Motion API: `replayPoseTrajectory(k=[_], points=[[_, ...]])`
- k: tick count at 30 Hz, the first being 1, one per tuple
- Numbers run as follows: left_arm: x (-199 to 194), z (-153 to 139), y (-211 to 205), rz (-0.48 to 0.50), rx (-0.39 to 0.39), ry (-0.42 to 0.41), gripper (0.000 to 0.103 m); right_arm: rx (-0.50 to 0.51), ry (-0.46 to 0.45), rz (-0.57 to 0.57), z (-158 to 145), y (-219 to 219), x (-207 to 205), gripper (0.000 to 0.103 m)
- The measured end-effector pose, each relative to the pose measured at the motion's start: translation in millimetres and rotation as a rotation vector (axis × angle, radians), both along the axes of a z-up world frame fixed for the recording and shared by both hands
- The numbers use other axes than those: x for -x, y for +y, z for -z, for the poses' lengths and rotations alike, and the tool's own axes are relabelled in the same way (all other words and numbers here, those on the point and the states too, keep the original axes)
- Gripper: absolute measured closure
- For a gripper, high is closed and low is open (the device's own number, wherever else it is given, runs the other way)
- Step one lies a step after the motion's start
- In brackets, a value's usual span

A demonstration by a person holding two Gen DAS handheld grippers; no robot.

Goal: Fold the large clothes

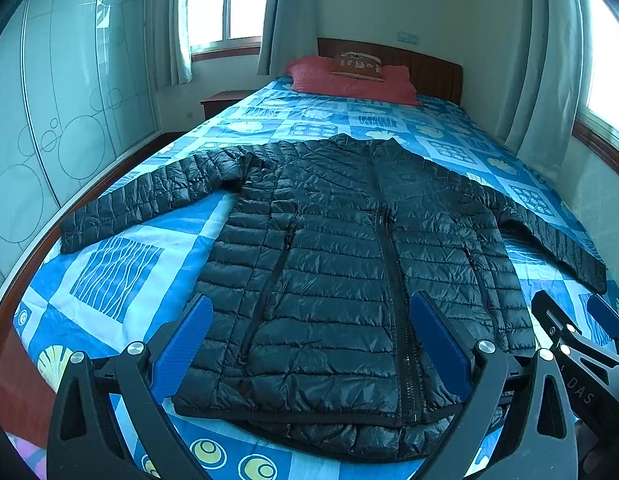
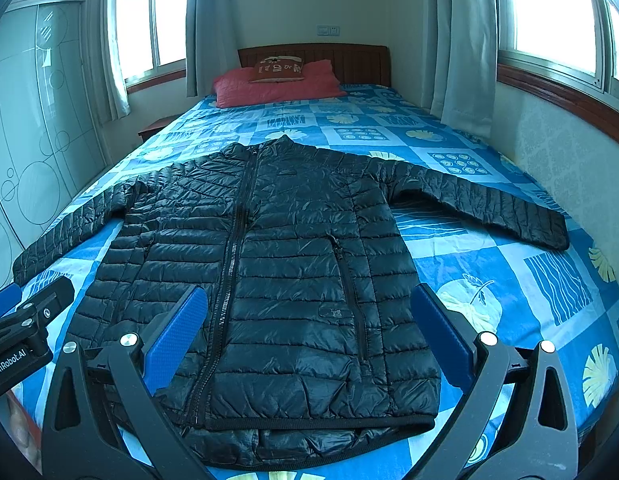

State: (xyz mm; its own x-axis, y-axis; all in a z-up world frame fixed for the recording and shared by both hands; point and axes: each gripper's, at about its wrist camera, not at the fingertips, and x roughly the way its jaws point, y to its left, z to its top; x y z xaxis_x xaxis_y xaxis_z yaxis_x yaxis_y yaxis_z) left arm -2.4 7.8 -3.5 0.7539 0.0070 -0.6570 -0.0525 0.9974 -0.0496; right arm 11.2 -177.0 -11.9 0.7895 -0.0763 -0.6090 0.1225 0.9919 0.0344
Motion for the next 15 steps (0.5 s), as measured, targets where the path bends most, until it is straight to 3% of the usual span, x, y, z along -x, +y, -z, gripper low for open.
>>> replayPoseTrajectory(k=[15], points=[[-0.1,1.3,0.3,-0.001,0.0,0.002,0.005,0.0,0.001,0.001,1.2,0.4,-0.4,0.002]])
